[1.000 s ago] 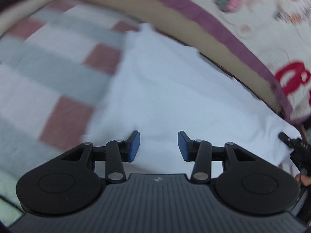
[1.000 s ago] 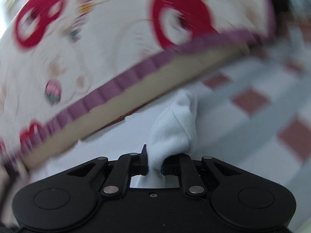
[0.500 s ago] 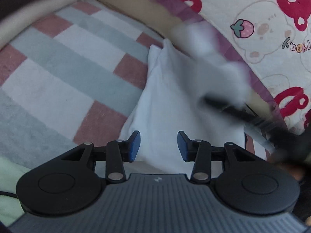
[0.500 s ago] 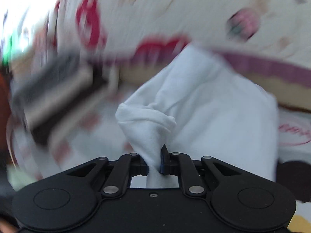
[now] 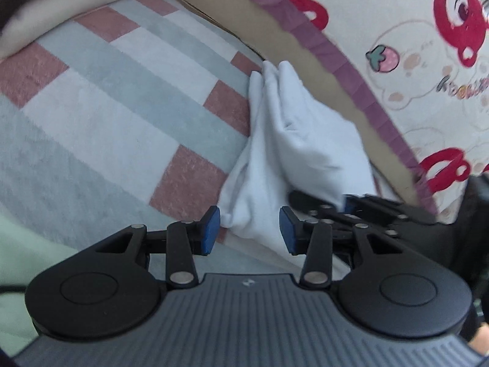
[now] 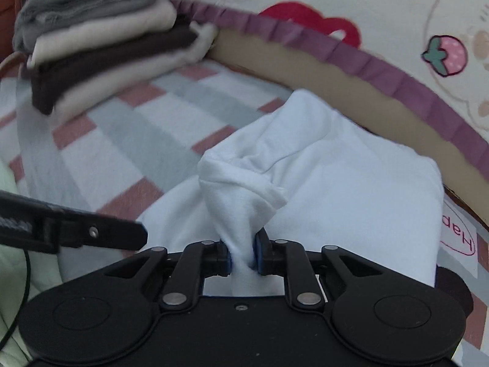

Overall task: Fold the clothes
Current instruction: 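Grasp the shirt corner with the right gripper and fold it over the body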

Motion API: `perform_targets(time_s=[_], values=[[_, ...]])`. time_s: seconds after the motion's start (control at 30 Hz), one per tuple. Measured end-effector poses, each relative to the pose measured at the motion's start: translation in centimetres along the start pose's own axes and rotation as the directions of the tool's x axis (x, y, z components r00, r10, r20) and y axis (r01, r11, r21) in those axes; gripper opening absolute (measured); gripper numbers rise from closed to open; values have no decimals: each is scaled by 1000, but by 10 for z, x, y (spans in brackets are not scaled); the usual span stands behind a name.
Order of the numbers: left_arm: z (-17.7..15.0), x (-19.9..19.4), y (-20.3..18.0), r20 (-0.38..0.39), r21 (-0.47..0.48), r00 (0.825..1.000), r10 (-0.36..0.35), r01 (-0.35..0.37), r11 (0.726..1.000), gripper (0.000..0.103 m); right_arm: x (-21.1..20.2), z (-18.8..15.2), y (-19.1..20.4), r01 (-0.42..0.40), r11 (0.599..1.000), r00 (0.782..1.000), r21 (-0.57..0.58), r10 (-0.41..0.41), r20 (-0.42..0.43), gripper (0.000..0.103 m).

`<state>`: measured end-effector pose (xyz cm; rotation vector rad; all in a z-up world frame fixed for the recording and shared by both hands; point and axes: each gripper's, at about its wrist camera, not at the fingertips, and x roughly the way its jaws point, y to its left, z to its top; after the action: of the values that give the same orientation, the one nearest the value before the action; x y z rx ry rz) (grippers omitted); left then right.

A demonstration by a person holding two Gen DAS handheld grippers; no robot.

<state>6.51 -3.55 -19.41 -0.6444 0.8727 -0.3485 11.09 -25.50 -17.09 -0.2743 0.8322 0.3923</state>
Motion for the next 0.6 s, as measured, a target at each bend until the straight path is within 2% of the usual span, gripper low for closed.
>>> perform_targets(time_s=[0.07, 0.1, 0.17, 0.23, 0.27, 0.33, 0.4, 0.47, 0.53, 0.6], values=[[0, -6, 3, 2, -47, 997, -75, 75, 996, 42, 0, 0, 0, 5, 1000, 1000, -3, -5, 2, 18], [0, -8, 3, 4, -62, 995, -100, 100, 993, 42, -2, -1, 6, 21, 999, 1000, -43, -20, 10, 18], [0, -11, 2, 14, -71, 994, -112, 113, 991, 42, -7, -2, 18, 54, 990, 998, -127, -51, 28, 18], [0, -13, 3, 28, -73, 994, -106, 108, 992, 42, -6, -6, 43, 102, 955, 995, -278, -97, 32, 18], [0, -13, 3, 30, -74, 994, -102, 104, 992, 42, -3, -9, 55, 140, 925, 990, -354, -135, 39, 22], [-1, -14, 4, 30, -61, 995, -98, 100, 993, 42, 2, -18, 70, 190, 882, 982, -432, -175, 74, 24], [-2, -17, 2, 29, -33, 995, -94, 95, 995, 42, -5, -20, 66, 148, 919, 988, -366, -125, 87, 24], [-3, -21, 1, 36, -35, 995, -98, 99, 994, 43, -17, -20, 58, 66, 961, 994, -269, -39, 106, 27], [-2, -25, -1, 50, -35, 993, -104, 106, 994, 46, -25, -22, 56, -20, 967, 993, -255, 49, 109, 28], [-1, -23, -8, 55, -8, 995, -87, 87, 996, 46, -31, -30, 58, -108, 950, 986, -293, 139, 87, 28]])
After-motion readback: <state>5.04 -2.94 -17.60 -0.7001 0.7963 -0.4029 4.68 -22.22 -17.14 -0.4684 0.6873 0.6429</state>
